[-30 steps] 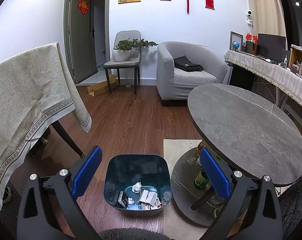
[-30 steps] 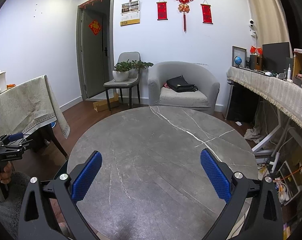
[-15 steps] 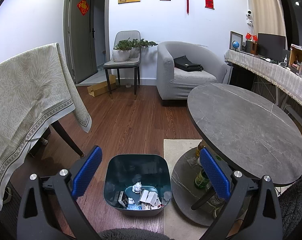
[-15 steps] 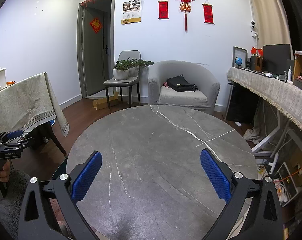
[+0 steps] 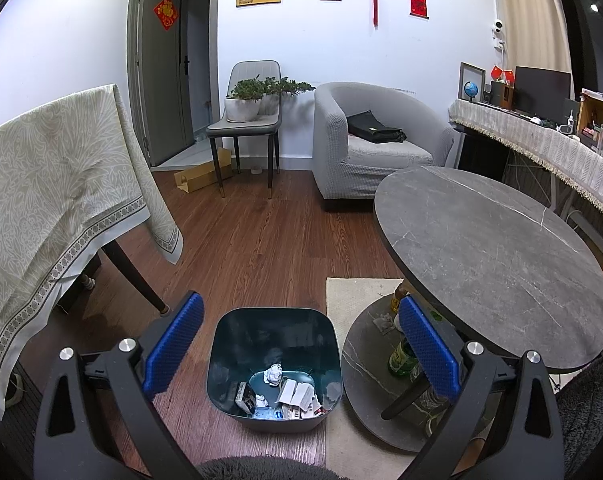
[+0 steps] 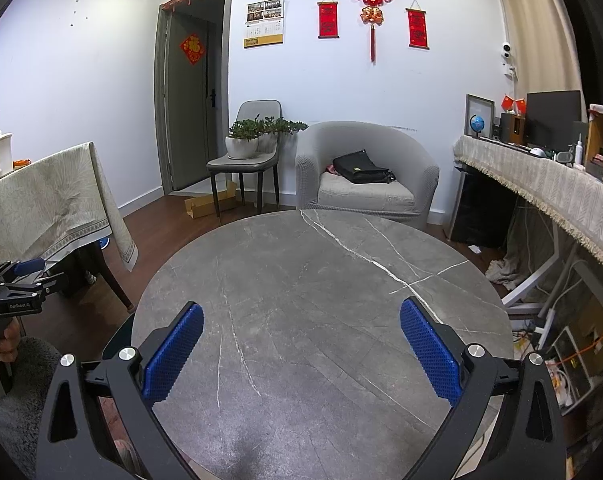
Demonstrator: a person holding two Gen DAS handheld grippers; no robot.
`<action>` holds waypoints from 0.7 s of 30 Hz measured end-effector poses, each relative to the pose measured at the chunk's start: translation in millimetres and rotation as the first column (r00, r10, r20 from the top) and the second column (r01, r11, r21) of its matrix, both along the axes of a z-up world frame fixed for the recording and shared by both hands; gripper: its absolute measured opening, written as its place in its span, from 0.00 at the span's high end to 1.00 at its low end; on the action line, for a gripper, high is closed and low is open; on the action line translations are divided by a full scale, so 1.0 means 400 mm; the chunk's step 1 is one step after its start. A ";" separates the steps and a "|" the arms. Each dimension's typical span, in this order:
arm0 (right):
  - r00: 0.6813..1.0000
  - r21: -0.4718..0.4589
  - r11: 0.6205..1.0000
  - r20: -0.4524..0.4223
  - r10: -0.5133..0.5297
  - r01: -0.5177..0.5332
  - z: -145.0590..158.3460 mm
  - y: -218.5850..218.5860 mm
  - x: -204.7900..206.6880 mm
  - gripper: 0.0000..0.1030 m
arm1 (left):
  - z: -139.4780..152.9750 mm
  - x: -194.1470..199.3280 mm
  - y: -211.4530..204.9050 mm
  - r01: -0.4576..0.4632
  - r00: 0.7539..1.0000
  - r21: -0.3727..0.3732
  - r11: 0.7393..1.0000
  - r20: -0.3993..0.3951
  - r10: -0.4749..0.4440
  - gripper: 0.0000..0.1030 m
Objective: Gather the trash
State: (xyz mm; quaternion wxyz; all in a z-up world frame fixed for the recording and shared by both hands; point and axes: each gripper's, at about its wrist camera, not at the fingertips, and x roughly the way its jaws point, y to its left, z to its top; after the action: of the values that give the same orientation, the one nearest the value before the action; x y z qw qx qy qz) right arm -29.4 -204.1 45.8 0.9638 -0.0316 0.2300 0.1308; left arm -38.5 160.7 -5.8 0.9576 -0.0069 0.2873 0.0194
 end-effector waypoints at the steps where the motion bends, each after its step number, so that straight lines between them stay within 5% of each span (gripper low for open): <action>1: 1.000 0.000 1.000 0.000 0.000 0.000 0.000 0.000 0.000 0.03 | 0.000 0.000 0.000 0.001 1.000 0.000 1.000 0.000 -0.001 0.03; 21: 1.000 0.001 1.000 -0.002 0.001 -0.001 -0.001 -0.004 0.002 0.03 | -0.001 -0.001 -0.003 -0.001 1.000 0.000 1.000 0.000 0.001 0.03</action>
State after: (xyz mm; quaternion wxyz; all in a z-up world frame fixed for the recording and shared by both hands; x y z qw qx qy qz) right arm -28.7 -205.5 45.6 0.9636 -0.0313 0.2307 0.1315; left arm -38.8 159.3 -6.0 0.9576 -0.0073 0.2873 0.0199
